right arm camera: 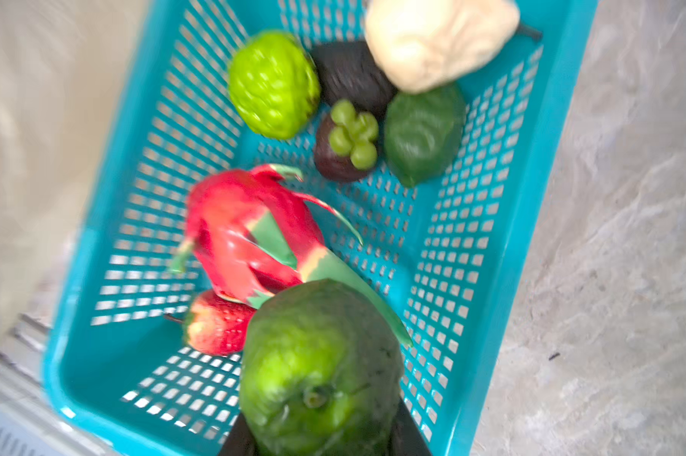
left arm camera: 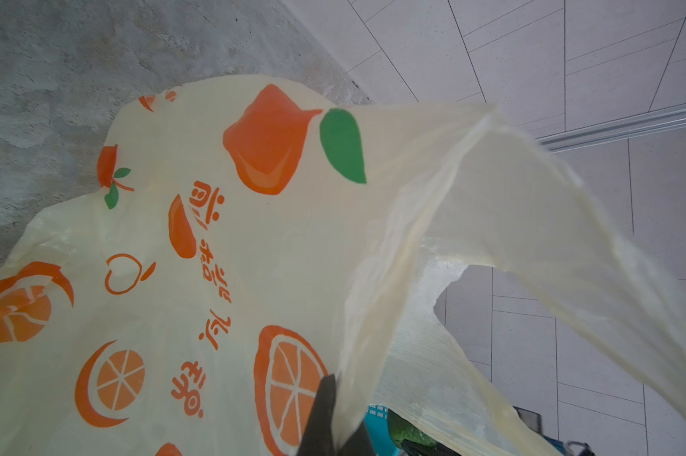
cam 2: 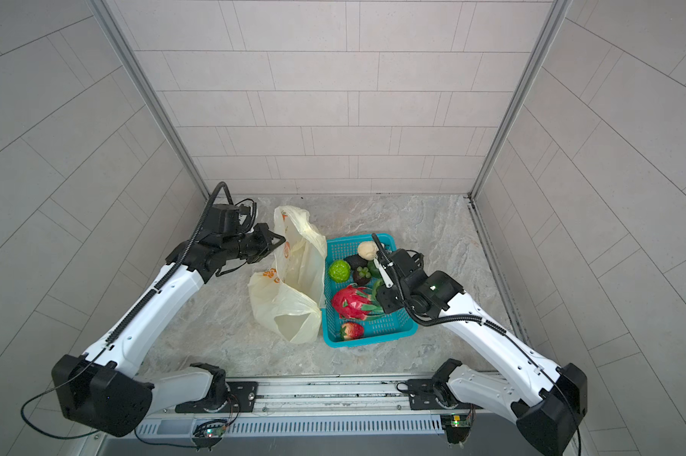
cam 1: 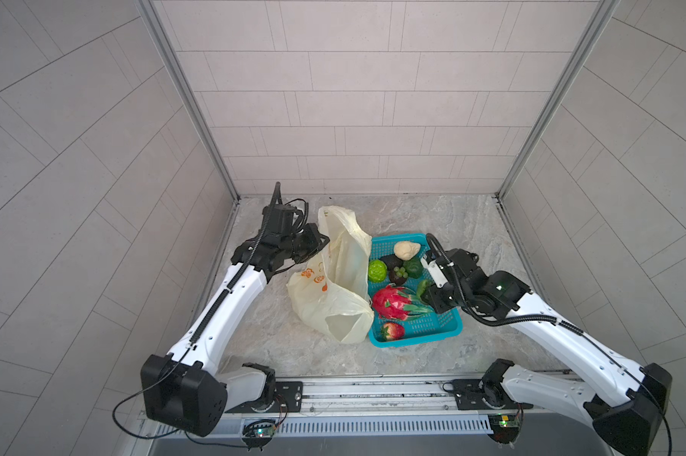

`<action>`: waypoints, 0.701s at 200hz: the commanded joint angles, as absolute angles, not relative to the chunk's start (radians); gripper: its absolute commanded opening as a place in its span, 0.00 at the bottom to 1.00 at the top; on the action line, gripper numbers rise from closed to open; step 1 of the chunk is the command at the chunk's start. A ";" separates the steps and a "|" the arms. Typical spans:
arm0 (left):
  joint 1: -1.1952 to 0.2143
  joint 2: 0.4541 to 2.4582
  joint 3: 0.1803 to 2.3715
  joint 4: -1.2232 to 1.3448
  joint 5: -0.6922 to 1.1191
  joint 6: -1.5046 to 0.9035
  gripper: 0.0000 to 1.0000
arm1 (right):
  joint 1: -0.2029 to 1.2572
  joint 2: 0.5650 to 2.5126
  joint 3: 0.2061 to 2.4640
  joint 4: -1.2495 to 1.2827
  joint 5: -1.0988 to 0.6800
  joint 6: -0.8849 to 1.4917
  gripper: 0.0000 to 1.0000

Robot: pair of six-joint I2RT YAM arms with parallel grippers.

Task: Place the fruits into the plastic bag
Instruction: Pick up the fruit from the bin, then place the fruit in the plastic bag.

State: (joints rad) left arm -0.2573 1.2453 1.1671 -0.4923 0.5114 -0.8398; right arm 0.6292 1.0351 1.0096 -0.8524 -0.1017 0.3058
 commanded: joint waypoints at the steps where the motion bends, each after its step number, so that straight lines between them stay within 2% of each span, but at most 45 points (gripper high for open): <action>1: -0.252 1.250 1.180 -0.500 0.512 -0.841 0.00 | 0.657 1.028 1.079 -0.757 -0.240 0.267 0.20; 39: -0.253 1.257 1.189 -0.500 0.524 -0.861 0.00 | 0.797 1.154 1.178 -0.559 -0.327 0.267 0.20; 79: -0.252 1.264 1.213 -0.506 0.532 -0.902 0.00 | 0.908 1.365 1.305 -0.446 -0.331 0.248 0.20; 104: -0.252 1.259 1.222 -0.515 0.527 -0.921 0.00 | 0.925 1.466 1.362 -0.412 -0.321 0.258 0.20; 140: -0.252 1.236 1.232 -0.564 0.525 -0.931 0.00 | 0.913 1.580 1.440 -0.428 -0.186 0.275 0.20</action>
